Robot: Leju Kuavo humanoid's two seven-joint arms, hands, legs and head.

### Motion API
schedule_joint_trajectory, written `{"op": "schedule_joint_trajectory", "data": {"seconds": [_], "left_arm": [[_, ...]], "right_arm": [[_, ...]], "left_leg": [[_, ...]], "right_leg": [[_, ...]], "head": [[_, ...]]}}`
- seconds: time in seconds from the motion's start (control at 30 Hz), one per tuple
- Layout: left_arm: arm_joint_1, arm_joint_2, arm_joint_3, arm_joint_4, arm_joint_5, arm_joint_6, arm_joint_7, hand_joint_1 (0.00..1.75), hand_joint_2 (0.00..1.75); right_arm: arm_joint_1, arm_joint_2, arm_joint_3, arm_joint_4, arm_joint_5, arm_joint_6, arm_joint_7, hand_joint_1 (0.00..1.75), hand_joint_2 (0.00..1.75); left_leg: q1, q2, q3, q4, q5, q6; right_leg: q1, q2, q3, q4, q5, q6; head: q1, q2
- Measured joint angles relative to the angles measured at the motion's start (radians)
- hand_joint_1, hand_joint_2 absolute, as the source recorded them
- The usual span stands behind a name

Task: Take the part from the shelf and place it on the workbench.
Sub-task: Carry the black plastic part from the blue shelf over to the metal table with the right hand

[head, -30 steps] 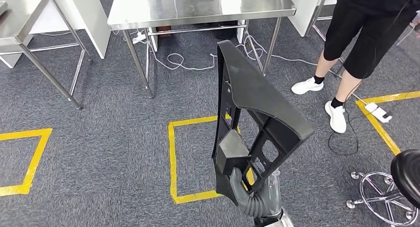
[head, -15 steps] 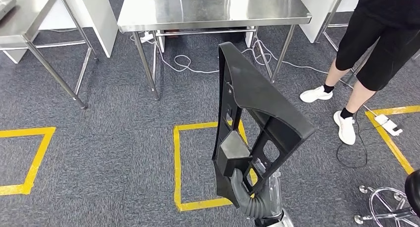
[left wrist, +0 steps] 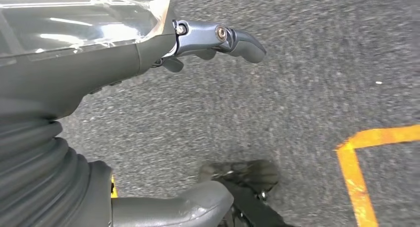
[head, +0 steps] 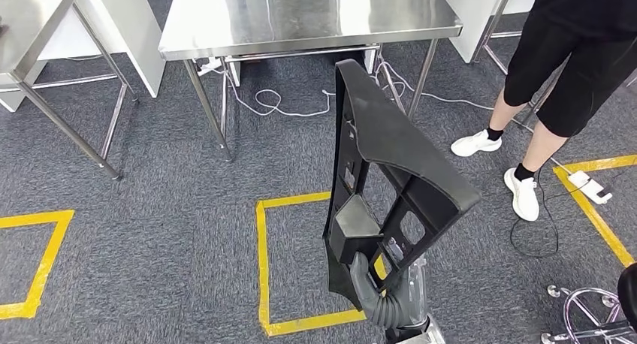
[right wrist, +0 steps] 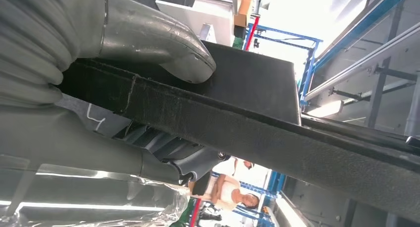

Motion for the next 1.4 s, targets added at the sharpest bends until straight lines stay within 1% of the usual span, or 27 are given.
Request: {"op": "schedule_joint_trajectory", "data": {"seconds": [0.03, 0.07, 0.13, 0.2, 0.23, 0.27, 0.33, 0.37, 0.4, 0.47, 0.5, 0.57, 0.63, 0.7, 0.77, 0.83, 0.87, 0.9, 0.93, 1.0, 1.03, 1.07, 1.1, 1.2, 1.3, 1.37, 1.4], "left_arm": [[-0.001, 0.0, 0.0, 0.0, 0.0, -0.002, -0.001, 0.0, 1.75], [-0.002, 0.0, 0.0, 0.0, 0.0, -0.004, -0.002, 0.0, 1.75], [-0.003, 0.0, 0.0, 0.0, 0.0, -0.007, -0.004, 0.0, 1.75], [-0.002, 0.0, 0.0, 0.0, 0.0, -0.008, -0.007, 0.0, 1.75], [-0.002, 0.0, 0.0, 0.0, -0.001, -0.008, -0.008, 0.0, 1.75], [-0.003, 0.0, 0.0, 0.0, -0.001, -0.008, -0.009, 0.0, 1.75], [-0.004, 0.0, 0.0, 0.0, -0.002, -0.008, -0.009, 0.0, 1.75], [-0.004, 0.0, 0.0, 0.0, -0.002, -0.008, -0.009, 0.0, 1.75], [-0.004, 0.0, 0.0, 0.0, -0.002, -0.008, -0.008, 0.0, 1.75], [-0.003, -0.001, 0.0, 0.0, -0.002, -0.008, -0.008, 0.0, 1.75], [-0.003, -0.001, 0.0, 0.0, -0.002, -0.009, -0.008, 0.0, 1.75], [-0.004, -0.001, 0.0, 0.0, -0.001, -0.009, -0.007, 0.0, 1.75], [-0.005, -0.001, 0.0, 0.0, 0.001, -0.008, -0.006, 0.0, 1.75], [-0.007, 0.0, 0.0, 0.0, 0.002, -0.008, -0.006, 0.0, 1.75], [-0.008, -0.001, 0.0, -0.001, 0.003, -0.008, -0.006, 0.0, 1.75], [-0.008, -0.002, 0.0, -0.001, 0.005, -0.008, -0.006, 0.0, 1.75], [-0.007, -0.002, 0.0, 0.0, 0.006, -0.008, -0.006, 0.0, 1.75], [-0.006, -0.002, 0.001, -0.001, 0.008, -0.008, -0.005, 0.0, 1.75], [-0.006, -0.001, 0.001, -0.001, 0.011, -0.007, -0.005, 0.0, 1.75], [-0.006, 0.0, 0.001, -0.001, 0.014, -0.007, -0.003, 0.0, 1.75], [-0.006, 0.001, 0.002, -0.001, 0.015, -0.007, -0.002, 0.0, 1.75], [-0.006, 0.002, 0.002, -0.001, 0.015, -0.007, -0.002, 0.0, 1.75], [-0.006, 0.003, 0.002, -0.001, 0.016, -0.006, -0.001, 0.0, 1.75], [-0.005, 0.005, 0.003, -0.001, 0.018, -0.004, 0.0, 0.0, 1.75], [-0.004, 0.005, 0.004, -0.001, 0.019, -0.004, 0.0, 0.0, 1.75], [-0.004, 0.005, 0.004, -0.001, 0.019, -0.004, 0.0, 0.0, 1.75], [-0.004, 0.005, 0.004, -0.001, 0.019, -0.004, 0.0, 0.0, 1.75]], "right_arm": [[-0.002, 0.001, -0.001, 0.0, 0.0, 0.0, 0.0, 1.75, 1.75], [-0.003, 0.002, -0.001, 0.0, -0.001, 0.0, 0.001, 1.75, 1.75], [-0.006, 0.005, -0.003, -0.001, -0.001, -0.001, 0.002, 1.75, 1.75], [-0.008, 0.006, -0.005, -0.003, -0.001, -0.002, 0.003, 1.75, 1.75], [-0.009, 0.007, -0.006, -0.004, -0.001, -0.002, 0.004, 1.75, 1.75], [-0.009, 0.007, -0.006, -0.005, -0.001, -0.003, 0.004, 1.75, 1.75], [-0.008, 0.007, -0.008, -0.005, -0.001, -0.003, 0.005, 1.75, 1.75], [-0.007, 0.007, -0.009, -0.005, -0.001, -0.003, 0.007, 1.75, 1.75], [-0.006, 0.007, -0.011, -0.005, 0.0, -0.003, 0.008, 1.75, 1.75], [-0.006, 0.008, -0.012, -0.005, 0.002, -0.002, 0.015, 1.75, 1.75], [-0.007, 0.008, -0.013, -0.005, 0.004, -0.001, 0.018, 1.75, 1.75], [-0.008, 0.012, -0.013, -0.005, 0.007, 0.001, 0.024, 1.75, 1.75], [-0.012, 0.018, -0.014, -0.006, 0.01, 0.005, 0.03, 1.75, 1.75], [-0.017, 0.024, -0.016, -0.007, 0.013, 0.011, 0.035, 1.75, 1.75], [-0.023, 0.032, -0.018, -0.008, 0.017, 0.017, 0.039, 1.75, 1.75], [-0.028, 0.037, -0.019, -0.008, 0.019, 0.022, 0.04, 1.75, 1.75], [-0.028, 0.038, -0.02, -0.008, 0.019, 0.024, 0.041, 1.75, 1.75], [-0.029, 0.038, -0.021, -0.008, 0.019, 0.027, 0.041, 1.75, 1.75], [-0.029, 0.039, -0.021, -0.008, 0.019, 0.03, 0.041, 1.75, 1.75], [-0.03, 0.042, -0.023, -0.008, 0.019, 0.036, 0.041, 1.75, 1.75], [-0.031, 0.044, -0.023, -0.007, 0.019, 0.038, 0.041, 1.75, 1.75], [-0.032, 0.045, -0.023, -0.006, 0.018, 0.039, 0.04, 1.75, 1.75], [-0.033, 0.046, -0.023, -0.005, 0.016, 0.04, 0.038, 1.75, 1.75], [-0.033, 0.045, -0.024, -0.004, 0.01, 0.043, 0.033, 1.75, 1.75], [-0.033, 0.045, -0.024, -0.004, 0.009, 0.043, 0.032, 1.75, 1.75], [-0.034, 0.045, -0.024, -0.003, 0.008, 0.044, 0.031, 1.75, 1.75], [-0.035, 0.044, -0.024, -0.002, 0.007, 0.045, 0.029, 1.75, 1.75]], "left_leg": [[-0.004, 0.001, 0.018, -0.045, 0.018, 0.006], [-0.009, 0.001, 0.028, -0.065, 0.017, 0.012], [-0.015, 0.001, 0.038, -0.076, 0.005, 0.026], [-0.012, 0.0, 0.06, -0.096, 0.006, 0.039], [-0.01, 0.0, 0.073, -0.106, 0.007, 0.046], [-0.008, 0.0, 0.082, -0.112, 0.005, 0.052], [-0.008, -0.001, 0.094, -0.113, -0.006, 0.06], [-0.009, -0.003, 0.101, -0.113, -0.013, 0.06], [-0.009, -0.005, 0.11, -0.113, -0.022, 0.059], [-0.008, -0.009, 0.134, -0.113, -0.041, 0.053], [-0.01, -0.01, 0.144, -0.112, -0.054, 0.047], [-0.014, -0.012, 0.156, -0.11, -0.077, 0.034], [-0.011, -0.011, 0.162, -0.112, -0.091, 0.023], [-0.004, -0.007, 0.164, -0.097, -0.104, 0.011], [0.001, -0.003, 0.119, -0.009, -0.137, -0.001], [0.003, -0.002, 0.026, 0.13, -0.175, -0.01], [0.004, -0.002, -0.016, 0.176, -0.175, -0.011], [0.004, -0.002, -0.043, 0.188, -0.154, -0.011], [0.003, -0.002, -0.051, 0.16, -0.111, -0.008], [0.0, -0.001, -0.023, 0.037, -0.011, 0.006], [-0.004, 0.0, -0.004, -0.018, 0.016, 0.014], [-0.01, 0.001, 0.009, -0.051, 0.023, 0.023], [-0.016, 0.001, 0.016, -0.066, 0.014, 0.032], [-0.024, 0.001, 0.033, -0.095, 0.0, 0.053], [-0.025, 0.001, 0.038, -0.099, -0.001, 0.056], [-0.02, -0.002, 0.055, -0.106, 0.004, 0.06], [-0.017, -0.003, 0.071, -0.112, 0.003, 0.064]], "right_leg": [[0.001, 0.0, 0.005, -0.001, -0.007, 0.006], [0.003, -0.001, 0.006, -0.003, -0.012, 0.011], [0.004, -0.003, 0.012, -0.011, -0.018, 0.023], [0.005, -0.004, 0.014, 0.003, -0.029, 0.029], [0.005, -0.004, -0.003, 0.039, -0.044, 0.028], [0.004, -0.004, -0.037, 0.096, -0.062, 0.026], [0.003, -0.004, -0.13, 0.231, -0.095, 0.026], [0.002, -0.003, -0.165, 0.269, -0.093, 0.031], [0.001, -0.004, -0.183, 0.269, -0.073, 0.041], [-0.004, -0.004, -0.159, 0.161, 0.007, 0.064], [-0.005, -0.005, -0.134, 0.094, 0.043, 0.069], [-0.005, -0.005, -0.1, 0.02, 0.072, 0.057], [0.0, -0.003, -0.092, 0.014, 0.065, 0.033], [-0.002, 0.0, -0.081, 0.011, 0.058, 0.017], [-0.006, 0.0, -0.065, 0.007, 0.047, 0.0], [-0.005, 0.0, -0.051, 0.007, 0.031, -0.008], [-0.004, 0.0, -0.041, 0.007, 0.022, -0.008], [-0.003, 0.001, -0.03, 0.007, 0.012, -0.007], [-0.003, 0.003, -0.015, 0.007, 0.002, -0.006], [-0.004, 0.004, 0.012, 0.005, -0.02, -0.002], [-0.002, 0.005, 0.021, 0.002, -0.03, 0.003], [-0.003, 0.005, 0.025, -0.004, -0.036, 0.008], [-0.001, 0.005, 0.033, -0.005, -0.037, 0.016], [0.003, 0.003, 0.062, -0.009, -0.025, 0.038], [0.004, 0.003, 0.066, -0.012, -0.024, 0.041], [0.005, 0.003, 0.063, -0.01, -0.029, 0.042], [0.005, 0.002, 0.039, 0.031, -0.037, 0.04]], "head": [[0.0, 0.0], [0.001, 0.0], [0.001, 0.0], [0.002, 0.0], [0.004, 0.0], [0.005, 0.0], [0.007, 0.0], [0.006, 0.0], [0.007, 0.0], [0.008, 0.0], [0.008, 0.0], [0.007, 0.0], [0.005, 0.0], [0.001, 0.0], [-0.003, 0.0], [-0.005, 0.0], [-0.005, 0.0], [-0.006, 0.0], [-0.005, 0.0], [-0.005, 0.0], [-0.004, 0.0], [-0.003, 0.0], [-0.003, 0.0], [-0.003, 0.0], [-0.002, 0.0], [-0.004, 0.0], [-0.002, 0.0]]}}
